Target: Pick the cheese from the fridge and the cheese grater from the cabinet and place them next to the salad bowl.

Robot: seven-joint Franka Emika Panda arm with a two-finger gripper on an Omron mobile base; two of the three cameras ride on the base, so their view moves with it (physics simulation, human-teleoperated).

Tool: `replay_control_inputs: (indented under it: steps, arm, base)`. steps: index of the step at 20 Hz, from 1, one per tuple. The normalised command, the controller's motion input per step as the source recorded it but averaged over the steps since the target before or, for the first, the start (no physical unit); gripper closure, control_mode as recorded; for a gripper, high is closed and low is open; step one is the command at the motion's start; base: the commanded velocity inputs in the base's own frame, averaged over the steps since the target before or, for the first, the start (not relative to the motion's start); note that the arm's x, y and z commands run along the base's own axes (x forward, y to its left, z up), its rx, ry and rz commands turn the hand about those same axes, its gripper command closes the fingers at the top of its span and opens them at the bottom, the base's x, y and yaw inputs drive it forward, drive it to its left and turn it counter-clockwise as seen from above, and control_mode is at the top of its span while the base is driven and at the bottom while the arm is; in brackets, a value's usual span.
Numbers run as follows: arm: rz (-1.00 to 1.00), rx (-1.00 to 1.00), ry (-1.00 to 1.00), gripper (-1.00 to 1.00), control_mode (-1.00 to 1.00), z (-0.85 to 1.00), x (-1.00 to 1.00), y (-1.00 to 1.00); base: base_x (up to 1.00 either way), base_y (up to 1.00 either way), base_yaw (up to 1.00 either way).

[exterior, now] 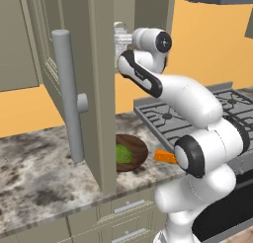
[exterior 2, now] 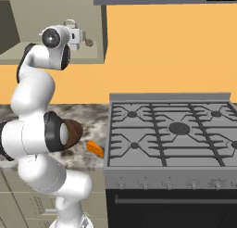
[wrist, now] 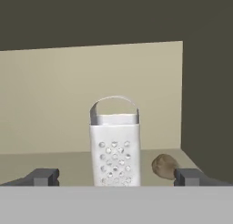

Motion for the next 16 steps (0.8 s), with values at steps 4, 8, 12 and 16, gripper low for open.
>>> replay_control_inputs:
  steps: [4,8,12,16]
  arm:
    - [0.00,0.00,0.00,-1.00,-1.00,-0.09,0.49,0.07]
    - [0.00,0.00,0.00,-1.00,-1.00,-0.04,0.38,0.00]
    - [0.00,-0.02,0.00,-1.00,-1.00,-0.04,0.39,0.09]
    - [0.00,-0.06,0.00,-1.00,-1.00,-0.07,0.21,0.24]
  base:
    - [0.00,0.00,0.00]
    - [0.00,0.00,0.00]
    - [0.00,0.00,0.00]
    - [0.00,0.00,0.00]
